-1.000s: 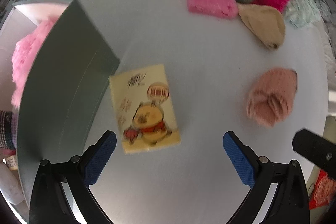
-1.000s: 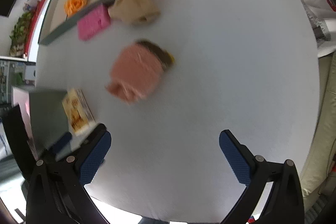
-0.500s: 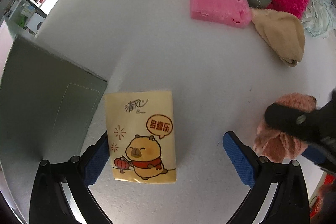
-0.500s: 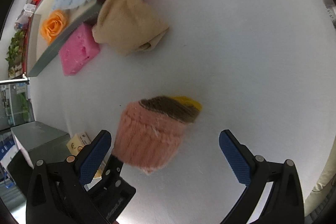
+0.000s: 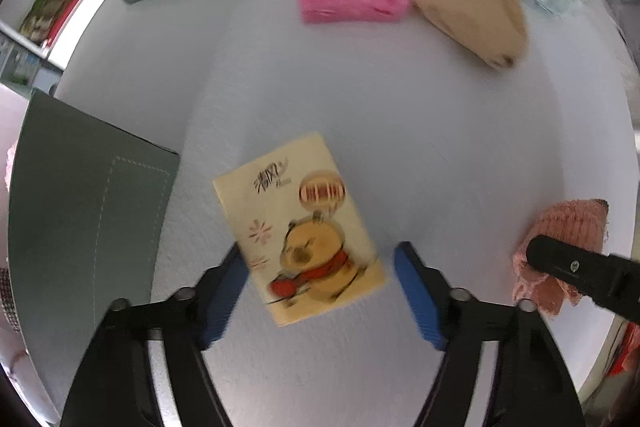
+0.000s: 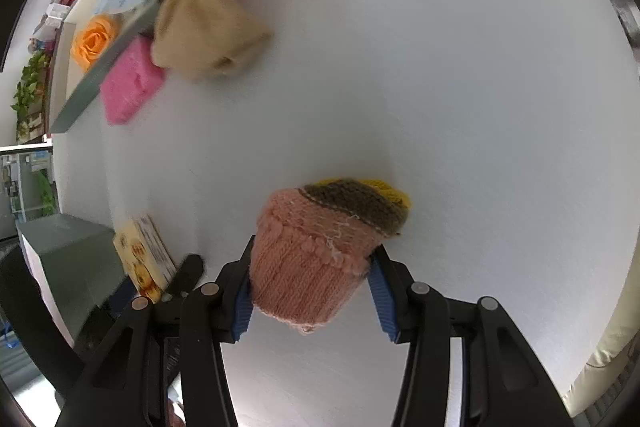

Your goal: Organize soft objects

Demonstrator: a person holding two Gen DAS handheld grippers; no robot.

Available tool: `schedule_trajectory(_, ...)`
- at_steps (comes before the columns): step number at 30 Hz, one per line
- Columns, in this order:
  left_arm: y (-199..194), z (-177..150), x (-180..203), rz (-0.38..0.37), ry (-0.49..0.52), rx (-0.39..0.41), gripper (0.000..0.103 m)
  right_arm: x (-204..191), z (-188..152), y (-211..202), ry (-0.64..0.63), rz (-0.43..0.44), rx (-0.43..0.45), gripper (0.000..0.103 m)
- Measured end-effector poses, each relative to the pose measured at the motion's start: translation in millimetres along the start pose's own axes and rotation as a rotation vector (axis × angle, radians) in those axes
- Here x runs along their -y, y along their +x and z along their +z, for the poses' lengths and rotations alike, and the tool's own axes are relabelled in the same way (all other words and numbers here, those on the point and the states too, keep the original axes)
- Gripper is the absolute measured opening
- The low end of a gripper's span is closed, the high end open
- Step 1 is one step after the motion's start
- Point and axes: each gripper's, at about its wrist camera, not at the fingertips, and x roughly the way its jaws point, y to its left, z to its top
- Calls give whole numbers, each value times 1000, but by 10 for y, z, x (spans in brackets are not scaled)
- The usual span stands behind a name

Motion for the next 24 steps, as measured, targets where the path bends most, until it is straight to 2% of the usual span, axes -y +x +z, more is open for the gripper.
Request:
schedule_trajectory(6,-45,-343,86,-2,101,-28,64,155,-367,-24,-8,-29,-14,54)
schedule_trajectory(14,-125,-1102,1,2,225,-71,63,267,-1059,24,-37,-78,-43,54)
schedule_trajectory(19,-152,-1264,-100,-1,237,-81,63,326,-1427,33,-44,-106,-45,55)
schedule_trajectory(21,-193,-1209,-140,6,223,-72,73,415,-1599,31,-47,-113,-39,56)
schedule_trajectory(22,-227,-1125,-166,7,203,-49,85,411,-1641,25,-46,-110,-36,61)
schedule_trajectory(23,-246,-1026,-180,9,185,-26,92,418,-1662,23,-44,-106,-35,64)
schedule_trajectory(24,-310,-913,-208,13,157,4,94,425,-1676,11,-35,-101,-34,71)
